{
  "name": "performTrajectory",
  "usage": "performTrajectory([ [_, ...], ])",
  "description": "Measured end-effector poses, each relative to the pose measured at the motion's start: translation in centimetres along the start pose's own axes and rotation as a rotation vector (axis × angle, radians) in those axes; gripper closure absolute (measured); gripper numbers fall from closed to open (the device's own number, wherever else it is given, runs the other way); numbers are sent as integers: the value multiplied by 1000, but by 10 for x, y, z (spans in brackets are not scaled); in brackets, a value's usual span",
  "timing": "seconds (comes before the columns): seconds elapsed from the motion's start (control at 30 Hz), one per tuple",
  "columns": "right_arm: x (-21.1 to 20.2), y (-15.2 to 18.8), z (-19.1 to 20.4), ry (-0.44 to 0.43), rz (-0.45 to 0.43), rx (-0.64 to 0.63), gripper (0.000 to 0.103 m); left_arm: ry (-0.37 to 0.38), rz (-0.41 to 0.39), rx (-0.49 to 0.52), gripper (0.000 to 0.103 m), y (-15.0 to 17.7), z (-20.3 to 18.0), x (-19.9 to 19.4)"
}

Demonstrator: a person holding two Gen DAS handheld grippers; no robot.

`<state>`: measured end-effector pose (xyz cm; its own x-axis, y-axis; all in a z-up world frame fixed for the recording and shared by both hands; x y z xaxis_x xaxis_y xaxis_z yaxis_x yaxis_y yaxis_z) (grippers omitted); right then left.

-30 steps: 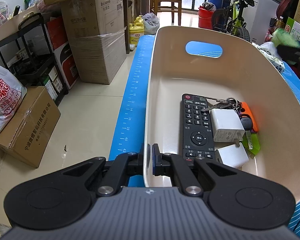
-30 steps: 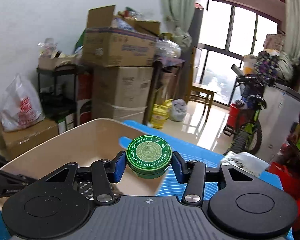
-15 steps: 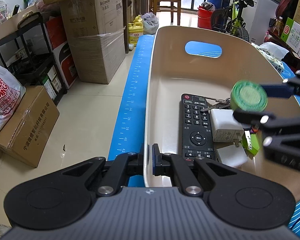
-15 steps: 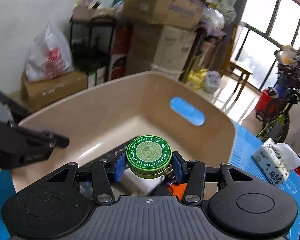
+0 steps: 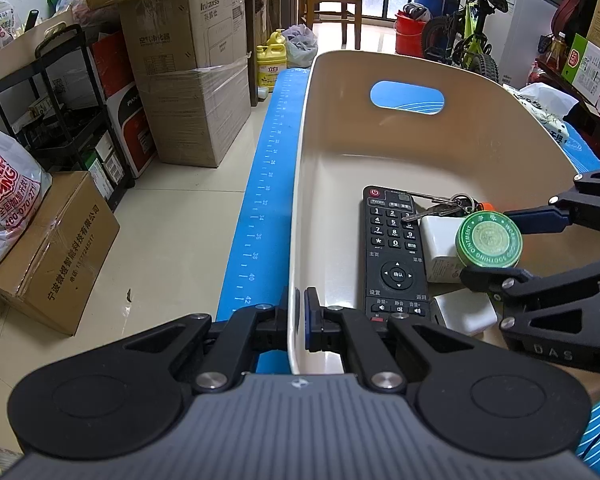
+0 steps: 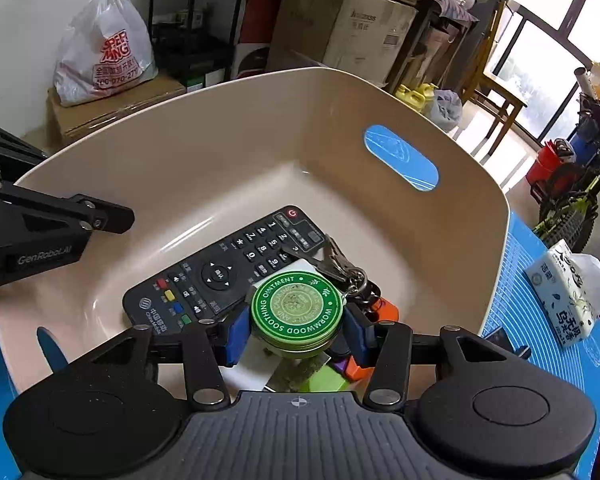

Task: Organize rigid objects
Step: 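Carry the green tin into the bin and release it, then move the right gripper to the black marker on the mat and grasp it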

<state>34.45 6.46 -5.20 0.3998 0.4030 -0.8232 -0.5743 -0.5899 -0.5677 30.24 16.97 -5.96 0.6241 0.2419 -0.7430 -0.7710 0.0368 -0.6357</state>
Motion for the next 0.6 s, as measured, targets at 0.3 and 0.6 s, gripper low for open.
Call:
performTrajectory([
  [0.3,-19,-5,-1,-14,-94,26,31,0,1,0,97,0,0,1],
  [0.6,-88,-7,-42,57,-326,134,29,0,1,0,97,0,0,1],
])
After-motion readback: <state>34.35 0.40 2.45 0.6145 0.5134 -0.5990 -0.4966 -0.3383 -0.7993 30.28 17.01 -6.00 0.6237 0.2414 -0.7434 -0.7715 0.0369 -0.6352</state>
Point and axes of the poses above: each gripper's, at about its wrist camera, not at the fingertips, and x roughly the way its jaws point, z to its left, y to its underside, the point moved 9 cm from there along x, roughly the way its jaws point, and after that the axes turned 15 degrees about -y, right-handed, at the moved point
